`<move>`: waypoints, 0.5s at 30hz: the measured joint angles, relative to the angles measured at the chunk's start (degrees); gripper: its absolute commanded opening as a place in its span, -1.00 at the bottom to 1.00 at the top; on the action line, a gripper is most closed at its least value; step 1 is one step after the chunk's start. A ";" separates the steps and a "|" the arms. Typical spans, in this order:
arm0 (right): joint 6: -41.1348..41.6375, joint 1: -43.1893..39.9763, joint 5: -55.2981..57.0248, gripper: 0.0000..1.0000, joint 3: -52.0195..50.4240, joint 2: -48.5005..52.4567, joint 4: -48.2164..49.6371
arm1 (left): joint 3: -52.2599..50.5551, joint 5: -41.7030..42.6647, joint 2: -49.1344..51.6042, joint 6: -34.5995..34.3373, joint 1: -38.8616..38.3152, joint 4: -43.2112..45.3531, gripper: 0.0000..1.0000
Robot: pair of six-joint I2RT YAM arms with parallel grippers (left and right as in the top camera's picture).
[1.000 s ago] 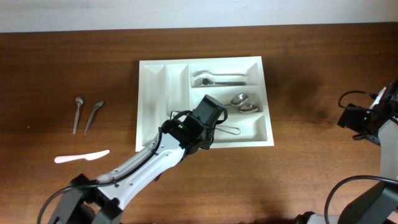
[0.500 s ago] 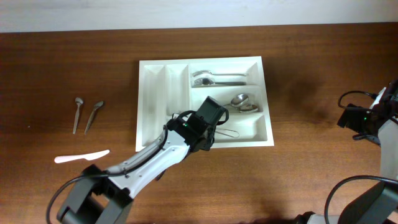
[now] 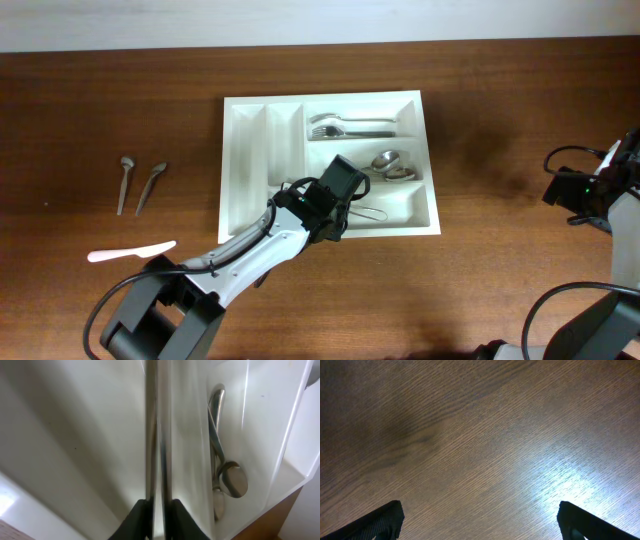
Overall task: Pack container
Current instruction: 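Lower the tongs into the bottom compartment with the left gripper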
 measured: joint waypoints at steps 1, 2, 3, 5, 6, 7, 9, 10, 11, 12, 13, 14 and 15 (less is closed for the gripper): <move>0.00 0.00 0.00 0.98 0.00 0.00 -0.02 | 0.00 0.00 0.00 0.00 0.00 -0.02 -0.58; 0.02 0.00 0.00 0.98 0.00 0.00 -0.02 | 0.00 0.00 0.00 0.00 0.00 0.00 -0.58; 0.02 0.00 0.00 0.98 0.00 0.00 -0.02 | 0.00 0.00 0.00 0.00 0.00 0.00 -0.58; 0.02 0.00 0.00 0.98 0.00 0.00 0.00 | 0.00 0.00 0.00 0.00 0.00 0.00 -0.57; 0.00 0.00 0.00 0.98 0.00 0.00 -0.02 | 0.00 0.00 0.00 0.00 0.00 0.00 -0.56; 0.00 0.00 0.00 0.98 0.00 0.00 -0.02 | 0.00 0.02 0.00 0.00 0.00 0.00 -0.56; 0.02 0.00 0.00 0.98 0.00 0.00 -0.02 | 0.00 0.00 0.00 0.00 0.00 0.00 -0.55; 0.02 0.00 0.00 0.98 0.00 0.00 -0.02 | 0.00 0.02 0.00 0.00 0.00 0.00 -0.54; 0.02 0.00 0.00 0.98 0.00 0.00 -0.02 | 0.00 0.00 0.00 0.00 0.00 -0.02 -0.54; 0.00 0.00 0.00 0.98 0.00 0.00 -0.02 | 0.00 0.02 0.00 0.00 0.00 0.00 -0.52; 0.00 0.00 0.00 0.98 0.00 0.00 -0.02 | 0.00 0.00 0.00 0.00 0.00 -0.02 -0.47; 0.00 0.00 0.00 0.97 0.00 0.00 -0.02 | 0.00 0.00 0.00 0.00 0.00 -0.02 -0.34; -0.04 0.00 0.00 0.98 0.00 0.00 -0.02 | 0.00 0.00 0.00 0.04 0.00 -0.02 -0.27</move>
